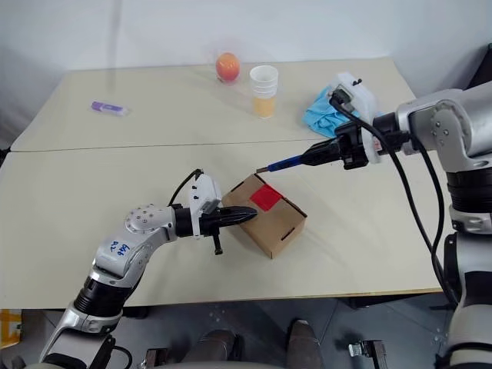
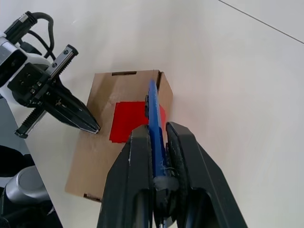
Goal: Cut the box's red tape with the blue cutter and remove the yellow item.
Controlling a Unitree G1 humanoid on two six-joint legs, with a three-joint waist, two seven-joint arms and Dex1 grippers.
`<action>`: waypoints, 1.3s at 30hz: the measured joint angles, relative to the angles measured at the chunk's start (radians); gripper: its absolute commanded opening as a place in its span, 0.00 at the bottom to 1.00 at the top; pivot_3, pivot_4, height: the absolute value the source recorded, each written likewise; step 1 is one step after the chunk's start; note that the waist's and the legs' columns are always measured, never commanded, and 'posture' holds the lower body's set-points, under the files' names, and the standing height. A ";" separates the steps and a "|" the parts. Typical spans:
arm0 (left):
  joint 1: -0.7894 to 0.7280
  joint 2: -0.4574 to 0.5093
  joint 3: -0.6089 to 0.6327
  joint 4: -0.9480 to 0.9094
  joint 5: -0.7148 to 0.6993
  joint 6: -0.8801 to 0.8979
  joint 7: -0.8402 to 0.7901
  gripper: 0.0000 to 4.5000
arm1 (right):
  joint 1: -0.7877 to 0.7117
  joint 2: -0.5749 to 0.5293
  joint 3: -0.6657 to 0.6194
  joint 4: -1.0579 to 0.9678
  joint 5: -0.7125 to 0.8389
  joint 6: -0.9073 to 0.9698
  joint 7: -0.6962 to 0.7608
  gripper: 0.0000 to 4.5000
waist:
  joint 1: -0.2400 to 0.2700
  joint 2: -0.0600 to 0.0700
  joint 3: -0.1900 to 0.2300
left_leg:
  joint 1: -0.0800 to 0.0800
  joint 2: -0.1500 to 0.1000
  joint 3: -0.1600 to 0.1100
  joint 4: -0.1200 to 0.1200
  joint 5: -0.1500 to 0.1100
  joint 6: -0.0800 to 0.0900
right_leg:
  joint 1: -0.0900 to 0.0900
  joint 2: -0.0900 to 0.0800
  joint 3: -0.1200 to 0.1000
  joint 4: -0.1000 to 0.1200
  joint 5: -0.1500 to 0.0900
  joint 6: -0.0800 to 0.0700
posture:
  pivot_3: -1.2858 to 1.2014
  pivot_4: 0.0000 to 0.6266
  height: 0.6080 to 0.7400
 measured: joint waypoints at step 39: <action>-0.035 -0.008 -0.028 0.017 0.031 0.014 0.037 0.00 | -0.298 0.017 0.452 0.151 -0.164 -0.023 0.257 0.04 | -0.001 0.000 0.000 | 0.000 0.000 -0.001 0.000 0.000 0.000 | 0.000 0.000 0.000 0.000 0.000 0.000 | 0.52 0.24 1.00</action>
